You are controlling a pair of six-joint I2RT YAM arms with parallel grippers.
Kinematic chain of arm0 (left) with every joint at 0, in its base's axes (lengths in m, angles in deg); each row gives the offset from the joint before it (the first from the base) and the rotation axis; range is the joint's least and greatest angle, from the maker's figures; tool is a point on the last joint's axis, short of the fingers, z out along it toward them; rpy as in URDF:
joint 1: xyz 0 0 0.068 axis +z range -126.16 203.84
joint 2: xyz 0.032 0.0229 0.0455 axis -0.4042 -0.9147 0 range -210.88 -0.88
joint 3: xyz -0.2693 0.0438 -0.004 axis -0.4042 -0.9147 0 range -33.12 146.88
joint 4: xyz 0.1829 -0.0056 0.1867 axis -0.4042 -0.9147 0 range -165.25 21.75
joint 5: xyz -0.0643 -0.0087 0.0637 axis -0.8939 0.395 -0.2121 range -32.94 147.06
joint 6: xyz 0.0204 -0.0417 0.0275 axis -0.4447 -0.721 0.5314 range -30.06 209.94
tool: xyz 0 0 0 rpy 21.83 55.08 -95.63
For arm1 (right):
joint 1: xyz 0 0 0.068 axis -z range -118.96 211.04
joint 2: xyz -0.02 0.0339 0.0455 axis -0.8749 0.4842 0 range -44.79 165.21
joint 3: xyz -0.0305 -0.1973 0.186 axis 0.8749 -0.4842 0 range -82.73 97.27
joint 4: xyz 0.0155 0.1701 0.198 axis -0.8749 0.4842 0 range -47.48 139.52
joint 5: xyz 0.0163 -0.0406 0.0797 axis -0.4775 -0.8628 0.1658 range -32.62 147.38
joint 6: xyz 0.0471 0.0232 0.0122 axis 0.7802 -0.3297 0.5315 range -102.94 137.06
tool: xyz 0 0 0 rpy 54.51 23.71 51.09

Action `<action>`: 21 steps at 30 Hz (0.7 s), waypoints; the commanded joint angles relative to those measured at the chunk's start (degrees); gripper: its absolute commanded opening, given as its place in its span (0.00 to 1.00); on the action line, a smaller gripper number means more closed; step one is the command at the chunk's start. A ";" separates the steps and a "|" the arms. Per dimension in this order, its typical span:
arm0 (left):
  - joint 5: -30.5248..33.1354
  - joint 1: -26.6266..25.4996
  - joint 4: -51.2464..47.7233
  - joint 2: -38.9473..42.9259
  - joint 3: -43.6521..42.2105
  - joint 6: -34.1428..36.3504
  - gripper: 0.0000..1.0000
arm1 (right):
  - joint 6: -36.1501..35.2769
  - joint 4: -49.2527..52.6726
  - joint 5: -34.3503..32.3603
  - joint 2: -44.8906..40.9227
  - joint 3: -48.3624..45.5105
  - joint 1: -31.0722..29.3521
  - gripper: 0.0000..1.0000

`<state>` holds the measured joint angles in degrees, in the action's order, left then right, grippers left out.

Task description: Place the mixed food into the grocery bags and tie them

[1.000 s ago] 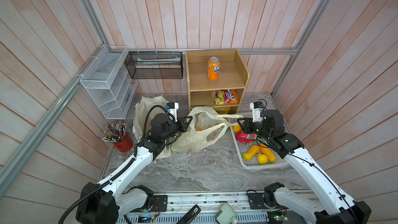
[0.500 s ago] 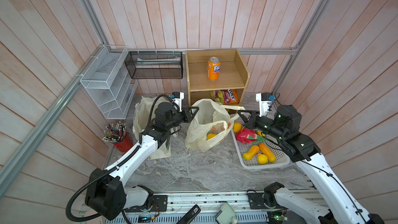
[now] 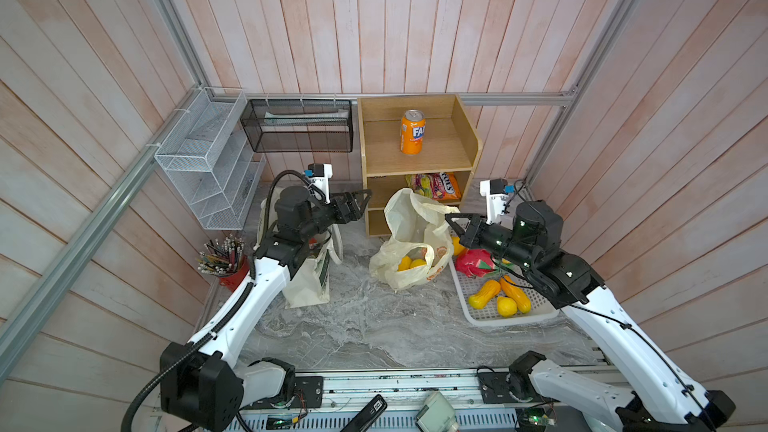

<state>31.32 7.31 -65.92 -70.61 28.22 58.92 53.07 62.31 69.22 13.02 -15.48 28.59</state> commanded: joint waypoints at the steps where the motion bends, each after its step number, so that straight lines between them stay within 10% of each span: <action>1: -2.44 0.06 -0.68 4.68 -3.41 1.02 1.00 | -0.16 -1.36 -1.77 0.71 2.39 -0.09 0.00; 8: -5.11 -6.19 -2.62 16.70 -11.77 -0.97 1.00 | 0.45 -2.41 -2.51 1.58 2.38 -0.06 0.00; 21: 22.54 -36.95 -9.87 20.19 -13.63 23.39 1.00 | 2.17 -3.10 -3.91 0.33 -0.16 0.01 0.00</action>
<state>44.72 -26.92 -75.80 -50.00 14.98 73.30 54.60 60.23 66.60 14.28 -14.80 28.61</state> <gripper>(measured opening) 0.998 0.047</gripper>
